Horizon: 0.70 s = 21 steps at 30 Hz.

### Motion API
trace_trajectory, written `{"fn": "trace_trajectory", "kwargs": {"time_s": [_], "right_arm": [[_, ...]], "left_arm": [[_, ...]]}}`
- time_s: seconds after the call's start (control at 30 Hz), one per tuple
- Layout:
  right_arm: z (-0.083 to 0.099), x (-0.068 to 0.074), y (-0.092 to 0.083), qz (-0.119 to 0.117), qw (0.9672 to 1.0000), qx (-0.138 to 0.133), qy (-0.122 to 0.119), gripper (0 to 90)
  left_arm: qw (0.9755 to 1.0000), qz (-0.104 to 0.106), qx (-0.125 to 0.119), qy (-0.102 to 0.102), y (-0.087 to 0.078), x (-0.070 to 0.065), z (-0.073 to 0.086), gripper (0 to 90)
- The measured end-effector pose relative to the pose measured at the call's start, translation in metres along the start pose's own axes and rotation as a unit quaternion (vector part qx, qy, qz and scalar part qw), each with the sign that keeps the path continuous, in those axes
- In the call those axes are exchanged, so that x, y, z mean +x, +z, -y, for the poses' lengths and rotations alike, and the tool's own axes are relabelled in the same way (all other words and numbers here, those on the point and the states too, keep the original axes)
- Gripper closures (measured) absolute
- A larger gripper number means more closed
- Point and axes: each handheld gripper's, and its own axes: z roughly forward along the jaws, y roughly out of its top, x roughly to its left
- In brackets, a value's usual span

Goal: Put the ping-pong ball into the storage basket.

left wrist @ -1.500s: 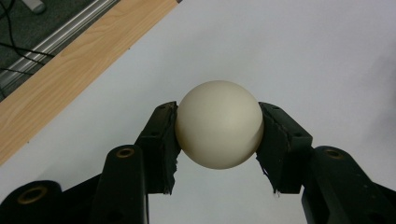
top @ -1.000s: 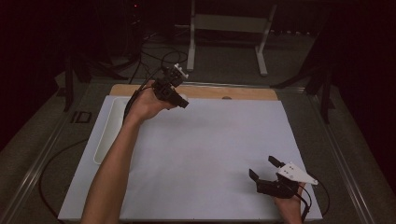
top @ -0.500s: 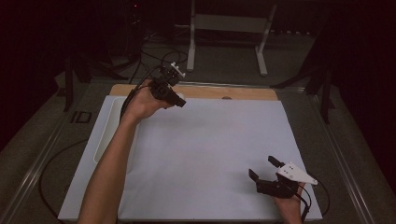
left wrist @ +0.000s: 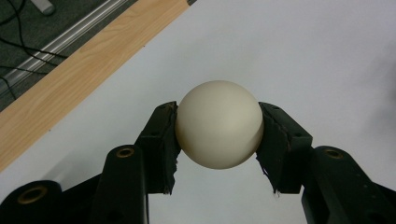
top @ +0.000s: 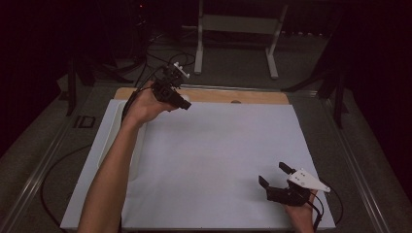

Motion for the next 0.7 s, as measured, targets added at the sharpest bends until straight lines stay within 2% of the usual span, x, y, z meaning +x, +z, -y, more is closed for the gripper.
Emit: {"fn": "trace_trajectory", "kwargs": {"time_s": [0.7], "right_arm": [[0.0,0.0001,-0.0002,0.0,1.0,-0.001,0.0,7.7]], "left_arm": [[0.9999,-0.007,-0.002,-0.009,-0.0095,0.0083,0.0089,51.4]]}}
